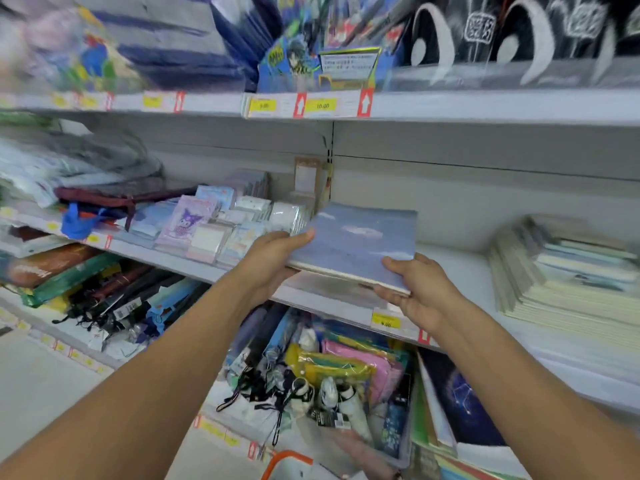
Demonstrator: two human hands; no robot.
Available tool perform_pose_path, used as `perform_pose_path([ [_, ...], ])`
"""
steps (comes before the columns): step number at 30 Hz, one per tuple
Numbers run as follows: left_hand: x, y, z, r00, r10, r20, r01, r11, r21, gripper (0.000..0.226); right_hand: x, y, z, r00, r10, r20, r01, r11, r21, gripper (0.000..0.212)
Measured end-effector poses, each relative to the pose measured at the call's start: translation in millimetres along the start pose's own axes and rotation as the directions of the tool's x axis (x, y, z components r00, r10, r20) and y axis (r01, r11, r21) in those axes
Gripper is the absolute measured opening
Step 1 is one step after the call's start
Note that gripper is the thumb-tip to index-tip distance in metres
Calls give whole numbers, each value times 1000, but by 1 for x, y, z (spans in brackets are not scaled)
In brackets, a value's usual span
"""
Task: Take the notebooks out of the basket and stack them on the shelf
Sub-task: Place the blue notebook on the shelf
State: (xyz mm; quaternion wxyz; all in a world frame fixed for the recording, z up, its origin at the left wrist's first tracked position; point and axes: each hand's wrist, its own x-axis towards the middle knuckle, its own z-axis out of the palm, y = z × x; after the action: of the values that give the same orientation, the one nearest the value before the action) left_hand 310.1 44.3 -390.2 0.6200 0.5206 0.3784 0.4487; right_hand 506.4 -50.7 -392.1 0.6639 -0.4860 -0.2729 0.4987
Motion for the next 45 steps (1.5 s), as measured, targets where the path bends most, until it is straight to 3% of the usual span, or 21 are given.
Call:
perform_pose_path([
  [2,26,-1,-6,999,11,-40,-10,1000,22,64,38,-9,6,996,79,-49,-76,995,64,12],
  [7,79,-16,-6,993,62,-98,-15,904,426,75,115,3,10,986,116,-119,-113,993,31,16],
  [8,89,-18,-5,993,79,-87,-23,856,516,80,125,10,11,986,113,-122,-112,994,18,19],
  [10,107,-24,-6,993,97,-72,-11,666,745,80,143,21,10,987,104,-126,-107,994,-21,22],
  [12,123,-32,-8,996,54,-66,28,526,850,70,158,29,7,988,94,-124,-105,990,-91,23],
  [15,143,-42,-15,998,8,-54,44,482,875,63,170,29,5,987,42,-154,-106,894,-435,13],
  [17,150,-45,-21,999,1,-39,34,437,899,68,172,23,2,994,10,-110,-79,757,-648,26],
  [22,153,-45,-27,1000,-17,-18,24,391,920,95,172,5,2,971,231,55,-83,550,-831,52],
  [28,161,-50,-26,996,64,-70,41,383,923,83,184,5,3,956,276,100,-31,432,-901,54],
  [32,163,-49,-26,993,85,-79,45,348,937,82,191,14,-4,979,168,115,39,397,-917,68],
  [36,164,-48,-26,993,97,-69,36,301,953,74,192,19,-6,986,100,133,91,348,-933,52],
  [41,163,-49,-29,993,112,-47,11,305,952,75,191,17,-5,983,119,141,96,323,-941,54],
  [45,164,-50,-31,993,113,-30,-7,314,949,77,191,18,-11,994,18,110,98,326,-940,59],
])
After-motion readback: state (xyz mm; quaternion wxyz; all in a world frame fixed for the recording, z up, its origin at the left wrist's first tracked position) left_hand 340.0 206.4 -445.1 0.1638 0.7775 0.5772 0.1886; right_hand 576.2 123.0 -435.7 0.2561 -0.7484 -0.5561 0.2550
